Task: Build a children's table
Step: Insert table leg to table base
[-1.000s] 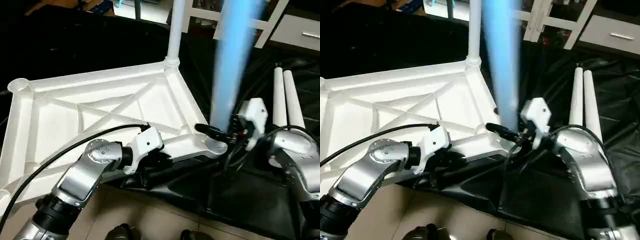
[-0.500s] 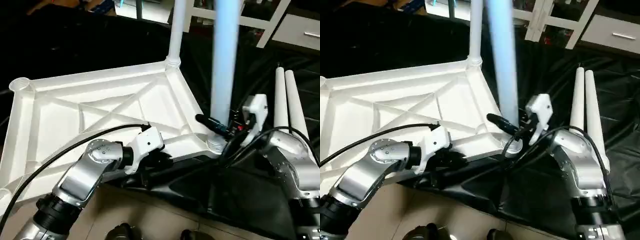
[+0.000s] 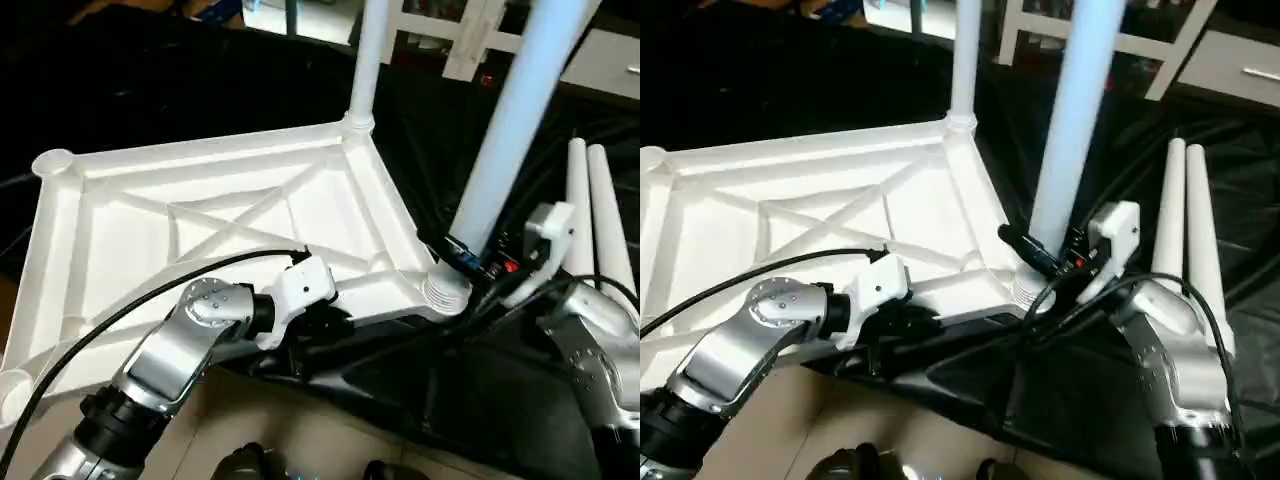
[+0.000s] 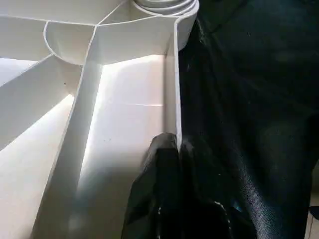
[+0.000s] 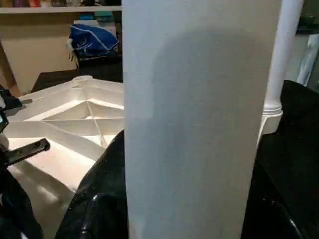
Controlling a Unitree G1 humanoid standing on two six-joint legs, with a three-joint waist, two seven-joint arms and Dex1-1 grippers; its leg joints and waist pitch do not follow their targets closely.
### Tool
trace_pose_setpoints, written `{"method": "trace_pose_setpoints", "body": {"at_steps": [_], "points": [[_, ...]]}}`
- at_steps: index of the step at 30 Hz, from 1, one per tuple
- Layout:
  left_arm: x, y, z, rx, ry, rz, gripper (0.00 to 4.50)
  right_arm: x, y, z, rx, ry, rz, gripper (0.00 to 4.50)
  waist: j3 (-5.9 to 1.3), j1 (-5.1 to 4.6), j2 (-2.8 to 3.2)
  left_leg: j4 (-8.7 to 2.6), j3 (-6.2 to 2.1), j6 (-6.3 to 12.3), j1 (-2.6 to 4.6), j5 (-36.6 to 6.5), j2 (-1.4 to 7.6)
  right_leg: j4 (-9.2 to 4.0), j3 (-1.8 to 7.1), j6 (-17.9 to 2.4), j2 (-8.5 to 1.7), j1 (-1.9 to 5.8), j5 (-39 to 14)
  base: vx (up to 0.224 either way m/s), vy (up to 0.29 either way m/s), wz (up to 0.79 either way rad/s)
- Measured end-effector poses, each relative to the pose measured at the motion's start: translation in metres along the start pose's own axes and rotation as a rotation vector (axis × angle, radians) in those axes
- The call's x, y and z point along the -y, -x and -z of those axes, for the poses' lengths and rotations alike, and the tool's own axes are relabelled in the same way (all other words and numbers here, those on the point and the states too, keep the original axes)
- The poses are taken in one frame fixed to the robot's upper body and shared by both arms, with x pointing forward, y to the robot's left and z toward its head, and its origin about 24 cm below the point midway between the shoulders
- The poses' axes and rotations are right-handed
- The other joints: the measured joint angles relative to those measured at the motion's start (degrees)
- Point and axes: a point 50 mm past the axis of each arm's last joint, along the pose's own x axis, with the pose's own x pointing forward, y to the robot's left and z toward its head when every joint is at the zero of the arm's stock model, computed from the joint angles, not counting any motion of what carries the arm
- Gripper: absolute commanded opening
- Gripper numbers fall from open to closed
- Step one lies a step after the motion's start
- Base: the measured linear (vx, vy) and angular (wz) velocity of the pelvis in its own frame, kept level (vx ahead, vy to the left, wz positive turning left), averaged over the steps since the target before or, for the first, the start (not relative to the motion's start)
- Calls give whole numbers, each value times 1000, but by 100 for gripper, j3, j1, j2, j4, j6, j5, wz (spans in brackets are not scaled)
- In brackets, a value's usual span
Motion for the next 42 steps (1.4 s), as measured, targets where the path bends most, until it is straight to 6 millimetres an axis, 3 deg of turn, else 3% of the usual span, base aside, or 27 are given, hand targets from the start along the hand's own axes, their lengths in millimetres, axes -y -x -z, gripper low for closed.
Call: {"method": "trace_pose_setpoints", "body": {"at_steps": [10,18,28,42], "points": [[0,0,0,1,0,1,0,-8,14,8,100,-48,139,179,5,-20,11,-1,-4,0,2,-1,1,1,-2,12,-1,17,-21,0,0,0],[0,0,0,1,0,5,0,-12,16,8,108,-32,146,179,8,-20,17,-5,-7,0,1,-1,1,0,-3,27,-2,23,-31,0,0,0],[-1,1,1,-4,3,-1,0,-23,18,8,72,107,86,179,-1,-55,-5,-5,-9,-1,10,-2,0,-1,2,33,-1,29,-34,0,0,0],[0,0,4,-14,9,4,0,-18,18,11,24,17,116,179,-14,-51,-7,-20,-19,-3,38,-3,0,-6,-5,47,0,34,-48,0,0,0]]}}
